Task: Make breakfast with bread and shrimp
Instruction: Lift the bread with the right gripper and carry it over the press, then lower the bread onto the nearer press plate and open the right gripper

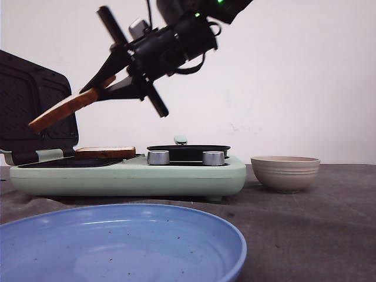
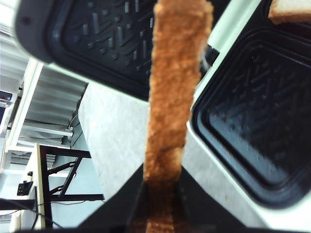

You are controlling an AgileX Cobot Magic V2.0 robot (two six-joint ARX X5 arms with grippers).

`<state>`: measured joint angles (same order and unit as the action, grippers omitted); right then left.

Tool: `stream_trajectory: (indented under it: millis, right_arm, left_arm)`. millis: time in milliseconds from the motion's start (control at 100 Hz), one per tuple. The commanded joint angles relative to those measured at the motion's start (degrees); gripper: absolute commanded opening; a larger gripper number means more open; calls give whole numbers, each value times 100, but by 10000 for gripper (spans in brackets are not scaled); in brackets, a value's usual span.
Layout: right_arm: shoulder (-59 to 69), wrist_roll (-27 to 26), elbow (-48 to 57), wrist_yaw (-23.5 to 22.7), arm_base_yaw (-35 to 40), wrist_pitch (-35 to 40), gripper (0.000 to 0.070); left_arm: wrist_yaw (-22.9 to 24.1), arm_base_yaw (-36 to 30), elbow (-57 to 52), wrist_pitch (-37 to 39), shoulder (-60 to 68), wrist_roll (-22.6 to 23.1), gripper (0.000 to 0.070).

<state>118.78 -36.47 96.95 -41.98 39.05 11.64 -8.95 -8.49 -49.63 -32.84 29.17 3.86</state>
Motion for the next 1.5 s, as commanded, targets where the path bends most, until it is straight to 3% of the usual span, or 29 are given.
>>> stream_trajectory:
  millis: [0,980,1020,1080,1120,1280,1490]
  right_arm:
    - [197,-94,164,42,59,-127,1]
    - [608,-184,164,756,212,-20,8]
    - [608,-173,164,758,223,-15,65]
    - [608,-162,164,774,243,-17,266]
    - [608,-140,164,791,249,-17,360]
    - [605,-7,164,905,289,-4,382]
    - [605,22,164,1005,284,85,496]
  left_arm:
    - [15,-9,-55,9,11,-7,505]
    - [17,-9,-55,-190,11,20,505]
    - [17,-9,-55,-190,11,20,505]
    - [17,-9,-55,-190,11,20,505]
    - [17,-9,-55,-190,11,20,505]
    - [17,-9,-55,-190,11,20,505]
    - [17,-9,-55,-190,11,22,505]
